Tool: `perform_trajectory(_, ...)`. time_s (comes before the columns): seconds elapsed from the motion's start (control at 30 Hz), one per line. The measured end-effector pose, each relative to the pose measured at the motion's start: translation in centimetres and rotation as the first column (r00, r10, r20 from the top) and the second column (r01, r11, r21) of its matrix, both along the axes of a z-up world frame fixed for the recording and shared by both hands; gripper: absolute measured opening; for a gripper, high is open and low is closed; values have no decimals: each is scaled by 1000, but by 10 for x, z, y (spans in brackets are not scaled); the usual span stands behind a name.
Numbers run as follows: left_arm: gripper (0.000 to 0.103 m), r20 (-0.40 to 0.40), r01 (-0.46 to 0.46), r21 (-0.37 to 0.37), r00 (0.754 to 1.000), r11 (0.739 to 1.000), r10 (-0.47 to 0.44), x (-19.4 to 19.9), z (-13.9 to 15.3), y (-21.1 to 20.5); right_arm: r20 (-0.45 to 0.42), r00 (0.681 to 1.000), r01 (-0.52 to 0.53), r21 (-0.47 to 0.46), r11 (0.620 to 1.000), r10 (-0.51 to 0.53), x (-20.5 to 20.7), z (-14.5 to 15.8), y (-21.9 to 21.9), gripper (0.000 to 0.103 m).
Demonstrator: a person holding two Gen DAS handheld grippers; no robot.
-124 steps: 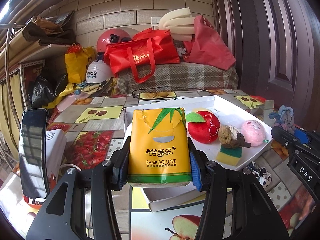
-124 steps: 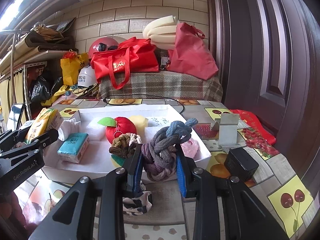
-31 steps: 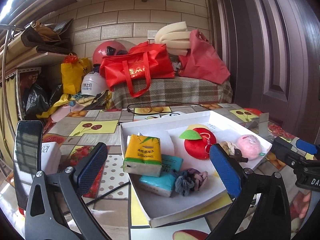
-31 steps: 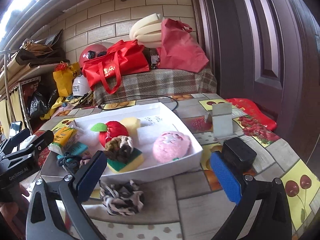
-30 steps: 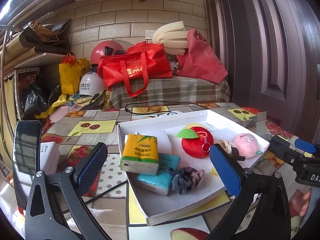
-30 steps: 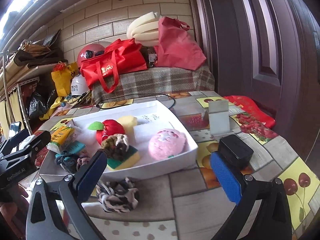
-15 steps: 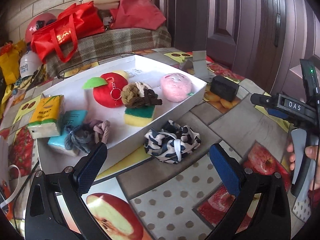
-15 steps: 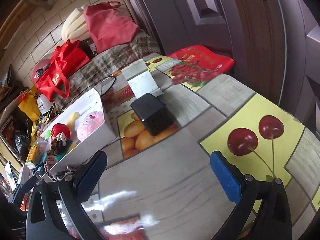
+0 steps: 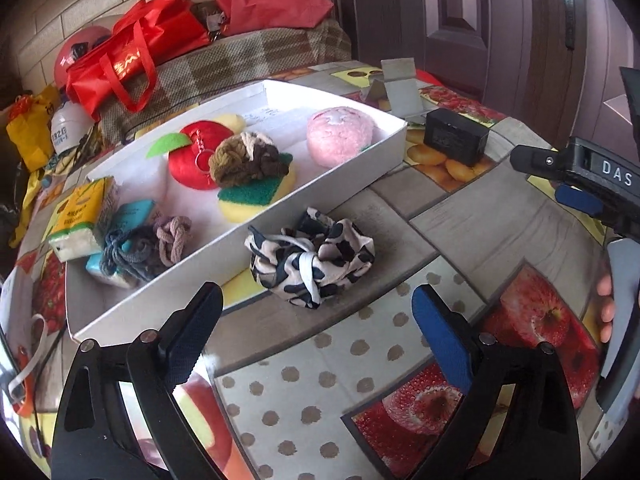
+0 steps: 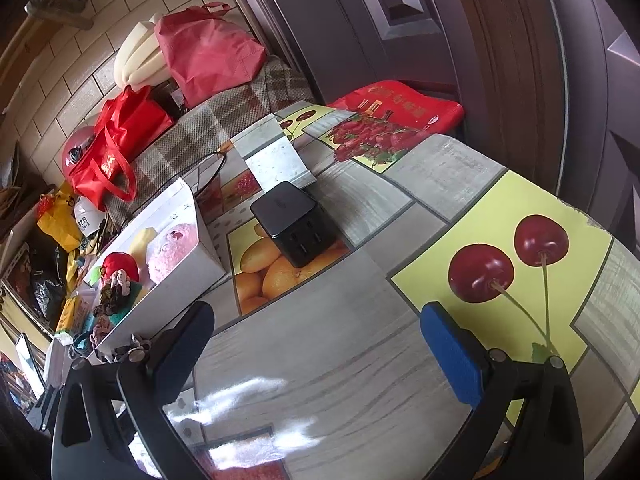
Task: Organize soft objects
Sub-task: 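Grasp the black-and-white patterned cloth scrunchie with the left tool, then lift the patterned cloth with the left tool and carry it over the tray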
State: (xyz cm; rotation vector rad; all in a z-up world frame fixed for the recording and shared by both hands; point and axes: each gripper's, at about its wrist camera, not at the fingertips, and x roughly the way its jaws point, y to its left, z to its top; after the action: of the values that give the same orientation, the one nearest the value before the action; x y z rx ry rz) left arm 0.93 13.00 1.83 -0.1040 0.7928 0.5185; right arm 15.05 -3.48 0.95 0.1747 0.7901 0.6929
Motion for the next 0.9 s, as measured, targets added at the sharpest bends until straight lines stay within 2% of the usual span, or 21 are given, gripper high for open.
perform_trajectory(0.13,97,-17,-105,-95,994,990,104,5,-9,16,-13,1000,-7,5,1000,7,1,-1,1,103)
perform_trajectory(0.2,97,-35,-118,-162,993,980,113,12,-15,21,-21,1000,-14,9,1000,14,1,-2,1,103)
perform_trajectory(0.37,96,-39,-98,-146,995,984,94,31,-14,13,-22,1000,-19,14,1000,19,1,-2,2,103)
perform_trajectory(0.43,78,-19,-72,-153,997,986,70,34,-12,13,-23,1000,-20,16,1000,21,1,-2,2,103)
perform_trajectory(0.47,54,-2,-53,-154,999,987,53,34,-10,12,-22,1000,-20,17,1000,20,0,-2,2,103)
perform_trajectory(0.5,46,13,-29,-164,999,986,32,33,-9,11,-23,1000,-19,19,1000,19,0,-2,1,103)
perform_trajectory(0.53,43,19,-9,-169,1000,986,12,32,-8,10,-23,1000,-18,21,1000,18,0,-2,1,103)
perform_trajectory(0.57,36,28,7,-174,1000,985,-3,32,-7,8,-23,1000,-18,23,1000,18,0,-2,1,103)
perform_trajectory(0.73,34,129,45,-157,991,987,-25,17,7,2,-23,1000,-17,24,1000,18,0,-2,1,103)
perform_trajectory(0.9,34,211,57,-29,976,998,-50,-10,23,-17,-23,1000,-16,25,1000,17,0,-2,0,103)
